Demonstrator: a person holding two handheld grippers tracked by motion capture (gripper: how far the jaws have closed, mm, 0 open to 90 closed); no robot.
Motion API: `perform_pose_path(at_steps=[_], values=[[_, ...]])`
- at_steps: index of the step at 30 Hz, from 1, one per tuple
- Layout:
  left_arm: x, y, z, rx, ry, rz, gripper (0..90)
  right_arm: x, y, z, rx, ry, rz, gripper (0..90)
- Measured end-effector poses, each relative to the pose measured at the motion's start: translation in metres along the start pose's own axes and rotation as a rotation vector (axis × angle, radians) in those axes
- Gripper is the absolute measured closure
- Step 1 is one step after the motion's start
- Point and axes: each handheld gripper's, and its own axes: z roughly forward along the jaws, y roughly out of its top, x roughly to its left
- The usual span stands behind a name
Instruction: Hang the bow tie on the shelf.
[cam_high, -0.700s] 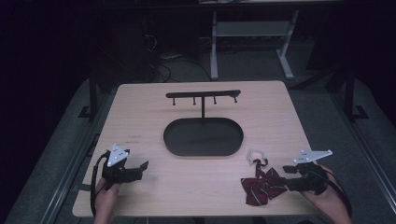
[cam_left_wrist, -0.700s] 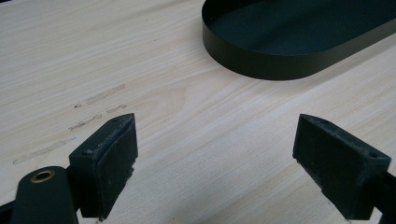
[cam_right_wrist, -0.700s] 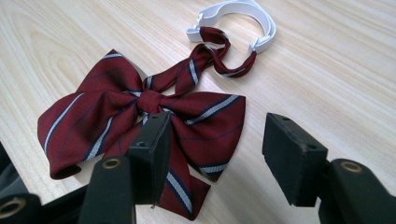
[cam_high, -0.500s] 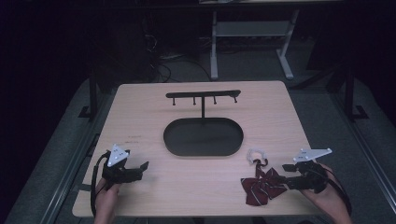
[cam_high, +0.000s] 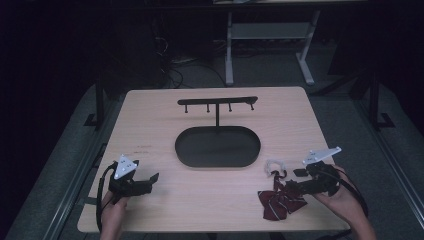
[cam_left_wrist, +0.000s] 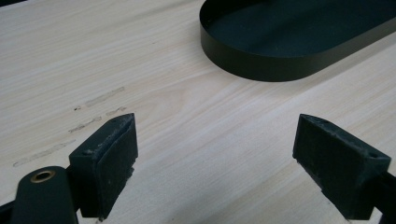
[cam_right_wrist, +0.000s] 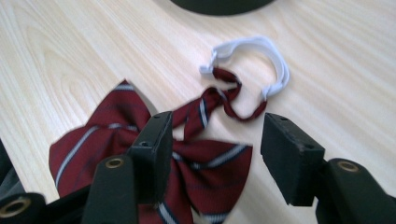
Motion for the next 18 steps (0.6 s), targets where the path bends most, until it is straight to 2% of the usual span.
perform_pose_path(at_steps=[3, 18], values=[[0.0, 0.0, 0.0, 0.003, -0.001, 0.003, 13.5, -0.003, 0.014, 0.005, 0.034, -0.005, -0.015, 43.8], [0.001, 0.0, 0.0, -0.006, 0.0, -0.011, 13.6, -0.017, 0.048, 0.025, 0.126, -0.015, -0.064, 47.7]])
